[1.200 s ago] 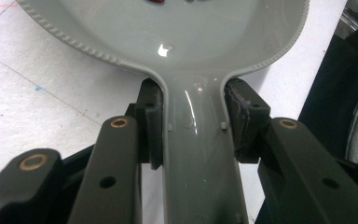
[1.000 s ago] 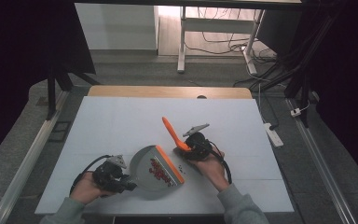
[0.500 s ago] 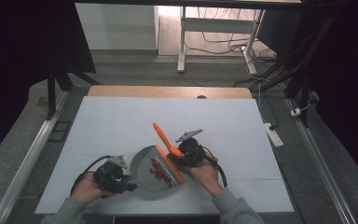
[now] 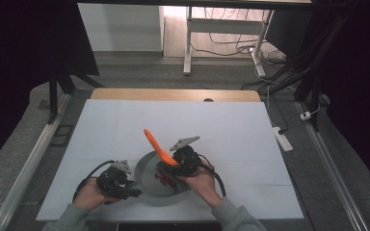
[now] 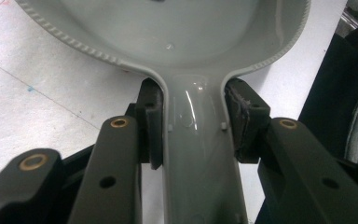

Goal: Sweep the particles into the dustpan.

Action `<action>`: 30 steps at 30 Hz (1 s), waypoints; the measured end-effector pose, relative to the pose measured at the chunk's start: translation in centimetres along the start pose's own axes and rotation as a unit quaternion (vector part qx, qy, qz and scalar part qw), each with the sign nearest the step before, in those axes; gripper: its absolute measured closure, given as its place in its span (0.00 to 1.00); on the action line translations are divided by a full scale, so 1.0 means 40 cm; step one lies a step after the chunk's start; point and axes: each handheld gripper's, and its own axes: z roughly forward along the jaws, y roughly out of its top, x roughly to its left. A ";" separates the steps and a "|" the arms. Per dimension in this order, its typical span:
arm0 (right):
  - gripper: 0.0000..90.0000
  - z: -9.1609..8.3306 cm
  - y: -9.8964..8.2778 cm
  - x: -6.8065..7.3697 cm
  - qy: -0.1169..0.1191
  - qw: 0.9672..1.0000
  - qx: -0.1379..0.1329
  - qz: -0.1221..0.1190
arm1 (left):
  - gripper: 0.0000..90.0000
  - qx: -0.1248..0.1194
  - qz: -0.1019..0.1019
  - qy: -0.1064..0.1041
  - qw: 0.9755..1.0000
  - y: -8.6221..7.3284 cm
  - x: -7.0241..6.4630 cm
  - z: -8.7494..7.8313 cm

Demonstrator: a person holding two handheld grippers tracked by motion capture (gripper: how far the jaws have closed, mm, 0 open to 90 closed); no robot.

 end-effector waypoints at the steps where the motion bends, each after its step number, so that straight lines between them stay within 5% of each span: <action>1: 0.79 -0.006 0.004 -0.002 -0.005 1.000 -0.005 -0.002 | 0.68 0.000 0.000 0.000 1.000 0.000 0.000 0.000; 10: 0.79 -0.070 -0.009 -0.079 -0.054 0.998 -0.028 0.025 | 0.68 -0.001 0.000 0.001 1.000 -0.001 0.002 0.001; 17: 0.79 -0.085 -0.024 -0.114 -0.066 0.997 -0.025 0.042 | 0.68 -0.001 -0.003 0.000 1.000 -0.003 0.004 0.004; 25: 0.79 -0.061 -0.038 -0.150 -0.114 0.993 0.009 0.033 | 0.68 -0.002 -0.003 0.000 1.000 -0.003 0.003 0.003; 30: 0.79 -0.028 -0.042 -0.128 -0.093 0.995 0.023 0.032 | 0.68 -0.003 -0.002 0.001 1.000 -0.003 0.003 0.003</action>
